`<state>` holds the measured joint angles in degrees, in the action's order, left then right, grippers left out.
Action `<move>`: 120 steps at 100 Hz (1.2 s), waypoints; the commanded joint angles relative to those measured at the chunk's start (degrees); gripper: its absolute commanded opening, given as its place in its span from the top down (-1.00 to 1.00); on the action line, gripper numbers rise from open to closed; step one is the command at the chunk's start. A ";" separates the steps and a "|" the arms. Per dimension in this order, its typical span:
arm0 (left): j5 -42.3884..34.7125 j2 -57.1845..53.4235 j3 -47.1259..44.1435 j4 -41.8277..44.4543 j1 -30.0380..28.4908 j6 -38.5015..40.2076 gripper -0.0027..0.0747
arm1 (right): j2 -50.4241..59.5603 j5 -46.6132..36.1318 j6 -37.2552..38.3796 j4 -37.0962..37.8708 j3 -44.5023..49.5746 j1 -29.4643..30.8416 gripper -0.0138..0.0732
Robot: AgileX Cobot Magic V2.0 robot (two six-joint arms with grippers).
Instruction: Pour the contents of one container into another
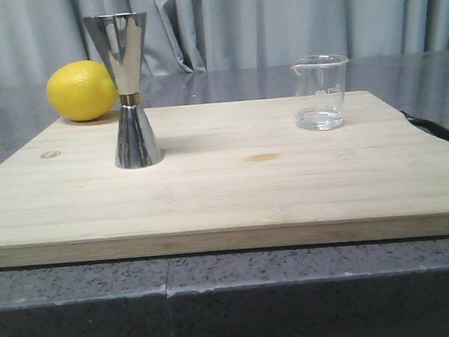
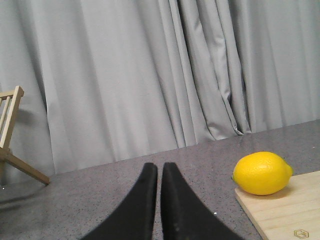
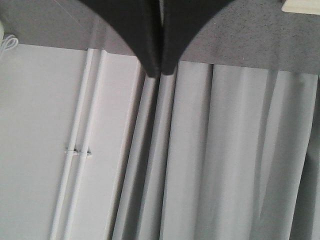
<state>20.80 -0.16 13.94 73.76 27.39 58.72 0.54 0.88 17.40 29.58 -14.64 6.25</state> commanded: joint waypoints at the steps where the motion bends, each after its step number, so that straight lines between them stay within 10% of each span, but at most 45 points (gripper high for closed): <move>1: -2.14 0.42 1.48 2.06 -0.02 0.09 0.98 | 1.14 -3.72 0.06 0.06 -1.38 0.17 0.85; 74: -1.87 0.42 0.82 0.22 -0.02 0.09 0.98 | 1.14 -3.25 0.06 0.06 -1.38 0.17 0.85; 97: 4.79 0.42 0.78 -25.40 -0.13 -1.58 0.98 | 1.14 -3.25 0.06 0.06 -1.38 0.17 0.85; 120: -7.32 0.42 -2.43 -53.85 -8.28 -33.11 0.98 | 1.14 -3.25 0.06 0.06 -1.38 0.17 0.85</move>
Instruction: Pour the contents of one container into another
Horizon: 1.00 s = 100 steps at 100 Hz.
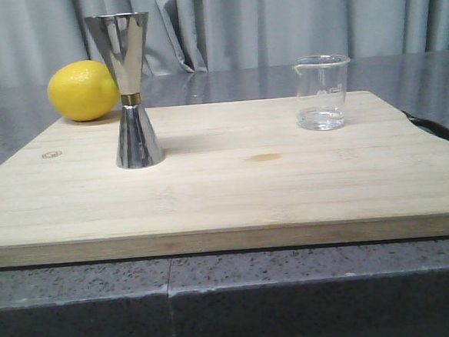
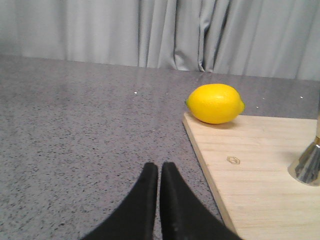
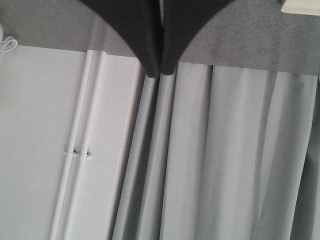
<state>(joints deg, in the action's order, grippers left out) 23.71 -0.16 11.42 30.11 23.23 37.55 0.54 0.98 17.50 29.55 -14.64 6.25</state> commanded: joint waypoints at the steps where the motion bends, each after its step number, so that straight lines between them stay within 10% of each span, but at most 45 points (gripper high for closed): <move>1: -10.22 0.42 -0.11 -10.20 -4.64 -11.93 0.98 | 1.14 -3.36 -0.04 0.09 -1.38 0.17 0.85; 28: -23.71 -1.73 -8.59 -24.01 -20.35 -20.93 0.98 | 1.14 -3.36 -0.04 0.09 -1.38 0.17 0.85; 100: -25.23 -1.63 -13.82 -31.18 -20.96 -22.98 0.98 | 1.14 -3.36 -0.04 0.09 -1.38 0.17 0.85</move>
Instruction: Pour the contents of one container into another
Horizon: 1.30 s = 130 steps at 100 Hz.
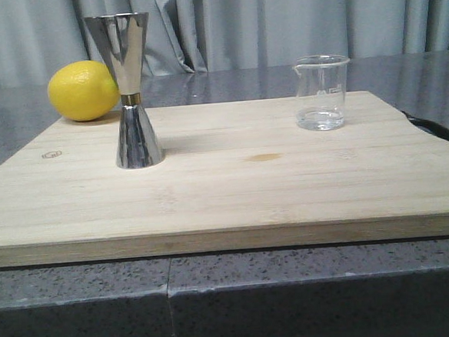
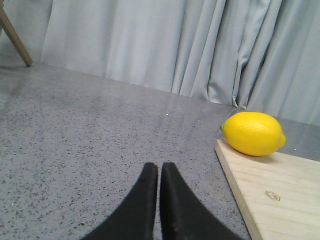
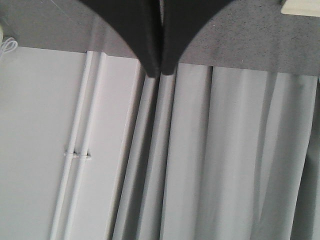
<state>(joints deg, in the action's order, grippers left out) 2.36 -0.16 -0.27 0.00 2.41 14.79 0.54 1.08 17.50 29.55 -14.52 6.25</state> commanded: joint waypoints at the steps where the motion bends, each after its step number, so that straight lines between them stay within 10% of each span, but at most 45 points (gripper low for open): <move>1: -3.88 -1.63 -2.13 -1.06 -0.15 -0.23 0.98 | 1.14 -3.46 -0.04 0.09 -1.50 0.17 0.85; 55: -3.88 -1.63 -2.13 -1.06 -0.15 -0.23 0.98 | 1.14 -3.71 -0.04 -0.40 -0.72 0.17 0.85; 69: -3.88 -1.63 -2.13 -1.06 -0.15 -0.23 0.98 | 1.14 -3.93 -0.38 -19.84 3.37 0.17 0.85; 130: -3.88 -1.63 -2.13 -1.06 -0.15 -0.23 0.98 | 1.14 -3.71 -10.51 -17.20 17.07 -1.84 0.85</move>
